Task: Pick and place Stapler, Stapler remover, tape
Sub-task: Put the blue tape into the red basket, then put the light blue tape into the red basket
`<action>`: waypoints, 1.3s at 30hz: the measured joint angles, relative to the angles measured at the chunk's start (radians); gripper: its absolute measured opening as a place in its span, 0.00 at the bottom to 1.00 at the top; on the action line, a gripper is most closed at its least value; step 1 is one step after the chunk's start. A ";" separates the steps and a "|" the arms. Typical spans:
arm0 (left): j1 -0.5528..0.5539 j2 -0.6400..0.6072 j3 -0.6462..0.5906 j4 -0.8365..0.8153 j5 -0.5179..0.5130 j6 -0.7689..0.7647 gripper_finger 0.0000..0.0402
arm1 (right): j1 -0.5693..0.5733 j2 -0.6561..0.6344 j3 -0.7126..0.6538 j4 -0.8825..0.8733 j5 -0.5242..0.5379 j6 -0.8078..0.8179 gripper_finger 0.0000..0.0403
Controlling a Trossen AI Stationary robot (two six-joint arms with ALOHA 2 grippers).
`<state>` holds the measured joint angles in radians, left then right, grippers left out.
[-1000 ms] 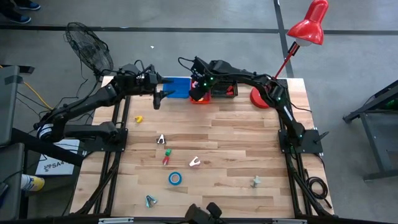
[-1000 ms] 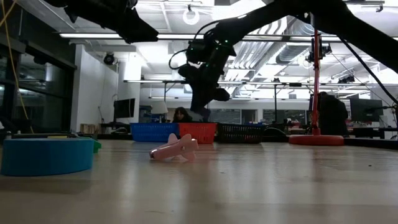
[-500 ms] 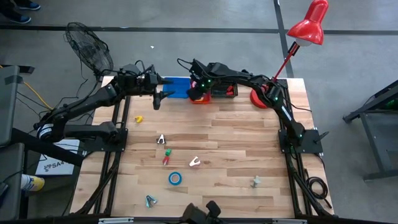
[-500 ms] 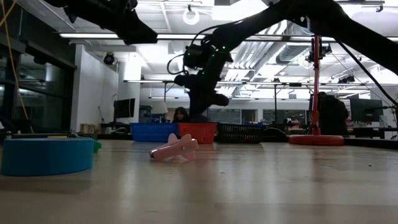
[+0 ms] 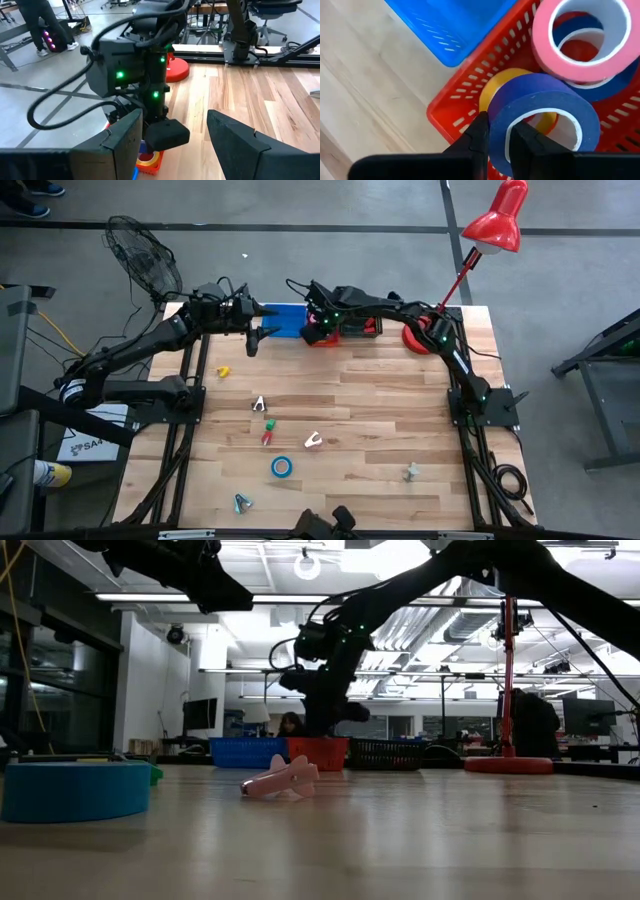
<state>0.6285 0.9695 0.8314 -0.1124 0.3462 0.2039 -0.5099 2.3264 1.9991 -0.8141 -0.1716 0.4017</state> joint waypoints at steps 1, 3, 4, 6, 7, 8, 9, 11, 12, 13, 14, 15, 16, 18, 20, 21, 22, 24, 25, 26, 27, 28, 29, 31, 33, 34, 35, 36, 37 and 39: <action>0.000 0.000 0.000 0.000 0.000 0.000 0.55 | 0.000 0.000 -0.001 -0.001 0.005 0.001 0.09; 0.000 0.000 0.000 0.000 0.000 -0.002 0.55 | 0.000 0.000 -0.001 0.007 -0.003 0.002 0.12; 0.000 0.000 0.000 0.000 0.001 -0.004 0.55 | 0.000 0.000 -0.001 0.013 -0.012 0.002 0.14; 0.000 0.000 0.000 0.000 0.002 -0.009 0.55 | 0.000 0.000 0.000 0.015 -0.029 0.001 0.19; 0.000 0.000 0.000 0.000 0.002 -0.010 0.55 | 0.000 0.000 0.000 0.012 -0.036 0.002 0.21; 0.000 0.000 0.000 0.000 0.002 -0.011 0.55 | 0.000 0.000 0.000 0.011 -0.044 0.001 0.23; 0.000 0.000 0.000 0.000 0.003 -0.011 0.55 | 0.000 0.000 0.000 0.012 -0.047 -0.003 0.25; 0.000 0.000 0.000 0.000 0.002 -0.011 0.55 | 0.000 0.000 0.000 0.012 -0.056 -0.013 0.30; 0.000 0.000 0.000 0.000 0.002 -0.011 0.55 | 0.000 0.000 0.000 0.011 -0.062 -0.014 0.32; 0.000 0.000 0.000 -0.002 0.002 -0.011 0.55 | 0.000 0.000 0.000 0.010 -0.067 -0.014 0.34; 0.000 0.000 0.000 -0.004 0.002 -0.011 0.55 | 0.000 0.000 0.002 0.004 -0.070 -0.016 0.36; 0.000 0.000 0.000 -0.008 0.002 -0.011 0.55 | -0.002 0.000 0.008 -0.008 -0.071 -0.018 0.38; 0.000 0.000 0.000 -0.016 0.002 -0.011 0.55 | -0.005 -0.001 0.015 -0.024 -0.071 -0.026 0.40; 0.000 0.000 0.000 -0.041 0.002 -0.013 0.55 | -0.008 -0.011 0.024 -0.055 -0.074 -0.051 0.43; 0.000 0.000 0.000 -0.081 0.002 -0.013 0.55 | -0.009 -0.038 0.027 -0.072 -0.072 -0.080 0.45; 0.000 0.000 0.000 -0.107 0.002 -0.011 0.55 | -0.009 -0.057 0.027 -0.080 -0.068 -0.095 0.46; 0.000 0.000 0.000 -0.132 0.003 -0.005 0.55 | -0.009 -0.074 0.029 -0.084 -0.064 -0.112 0.46; 0.000 0.000 0.000 -0.186 0.019 0.010 0.55 | -0.010 -0.111 0.030 -0.093 -0.061 -0.145 0.47; 0.000 0.000 0.000 -0.209 0.039 0.018 0.55 | -0.009 -0.129 0.030 -0.103 -0.060 -0.163 0.47; 0.000 0.000 0.000 -0.233 0.061 0.023 0.55 | -0.009 -0.146 0.030 -0.110 -0.058 -0.180 0.47; 0.000 0.000 0.000 -0.257 0.082 0.024 0.55 | -0.009 -0.164 0.030 -0.114 -0.052 -0.195 0.47; -0.002 0.000 0.000 -0.281 0.098 0.025 0.55 | -0.009 -0.185 0.030 -0.128 -0.045 -0.210 0.47; -0.010 0.000 0.000 -0.305 0.108 0.024 0.55 | -0.009 -0.205 0.030 -0.143 -0.035 -0.226 0.47; -0.039 0.002 0.000 -0.350 0.105 0.017 0.55 | -0.009 -0.244 0.030 -0.157 -0.015 -0.253 0.47; -0.081 0.002 0.000 -0.382 0.085 -0.006 0.55 | -0.009 -0.281 0.030 -0.180 0.016 -0.281 0.47; -0.106 0.002 0.000 -0.393 0.075 -0.025 0.55 | -0.009 -0.296 0.030 -0.188 0.031 -0.294 0.47; -0.134 0.002 0.000 -0.398 0.060 -0.042 0.55 | -0.009 -0.312 0.030 -0.193 0.046 -0.306 0.47; -0.165 0.002 0.000 -0.402 0.044 -0.060 0.55 | -0.009 -0.328 0.030 -0.201 0.057 -0.317 0.47; -0.197 0.002 0.000 -0.410 0.022 -0.080 0.55 | -0.009 -0.343 0.030 -0.212 0.062 -0.330 0.47; -0.263 0.002 0.000 -0.429 -0.023 -0.120 0.55 | -0.010 -0.373 0.030 -0.221 0.064 -0.355 0.47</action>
<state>0.3658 0.9714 0.8310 -0.5417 0.3236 0.0836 -0.5198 1.9539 2.0289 -1.0355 -0.1072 0.0463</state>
